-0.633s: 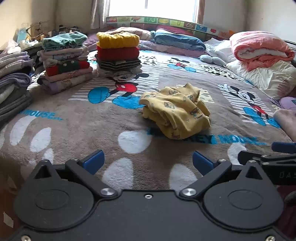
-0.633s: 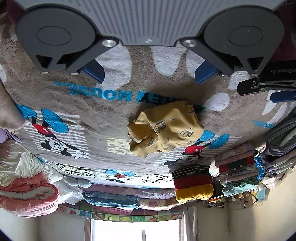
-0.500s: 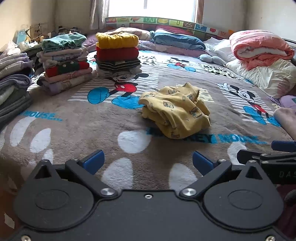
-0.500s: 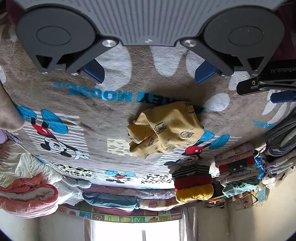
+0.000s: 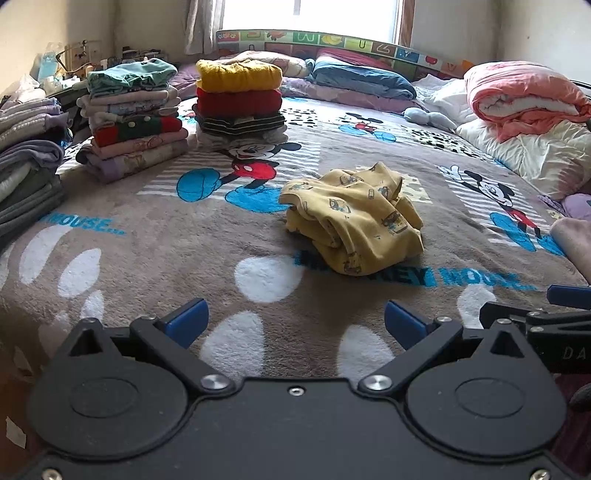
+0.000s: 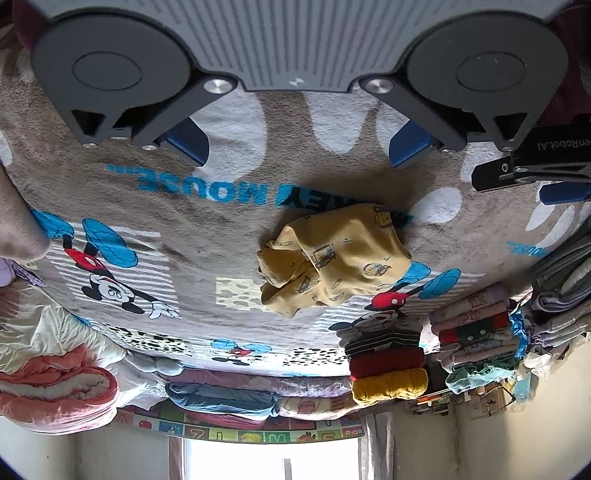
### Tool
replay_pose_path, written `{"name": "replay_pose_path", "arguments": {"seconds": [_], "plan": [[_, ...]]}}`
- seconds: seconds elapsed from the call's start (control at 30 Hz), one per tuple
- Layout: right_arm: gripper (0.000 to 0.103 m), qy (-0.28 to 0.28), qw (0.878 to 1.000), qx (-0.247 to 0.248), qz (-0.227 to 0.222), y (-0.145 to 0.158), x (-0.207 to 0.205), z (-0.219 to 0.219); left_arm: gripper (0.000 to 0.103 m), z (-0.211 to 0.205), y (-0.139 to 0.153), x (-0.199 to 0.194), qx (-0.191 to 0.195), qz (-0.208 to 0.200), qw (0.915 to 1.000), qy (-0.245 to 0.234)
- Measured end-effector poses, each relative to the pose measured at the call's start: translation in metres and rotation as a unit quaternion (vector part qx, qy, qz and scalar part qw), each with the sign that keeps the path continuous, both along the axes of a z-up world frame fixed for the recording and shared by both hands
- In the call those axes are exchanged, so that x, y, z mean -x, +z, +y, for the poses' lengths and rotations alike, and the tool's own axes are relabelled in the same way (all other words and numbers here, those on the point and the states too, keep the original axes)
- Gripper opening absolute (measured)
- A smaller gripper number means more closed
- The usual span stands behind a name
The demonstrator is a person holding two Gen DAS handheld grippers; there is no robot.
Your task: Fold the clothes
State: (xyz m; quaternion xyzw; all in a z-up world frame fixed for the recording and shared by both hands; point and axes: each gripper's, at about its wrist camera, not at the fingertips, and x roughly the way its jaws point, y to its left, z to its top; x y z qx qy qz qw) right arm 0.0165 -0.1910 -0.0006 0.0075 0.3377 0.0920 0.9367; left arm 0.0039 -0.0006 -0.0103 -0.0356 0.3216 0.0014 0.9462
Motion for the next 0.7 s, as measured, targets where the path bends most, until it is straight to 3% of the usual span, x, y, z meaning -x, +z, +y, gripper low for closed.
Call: {"name": "replay_pose_path", "arguments": {"seconds": [0.7], "plan": [[0.103,0.000,1.000,-0.001,0.005,-0.0038,-0.0006,-0.0026,0.103,0.0005,-0.0052,-0.0015,0.004,0.005,1.0000,-0.001]]}}
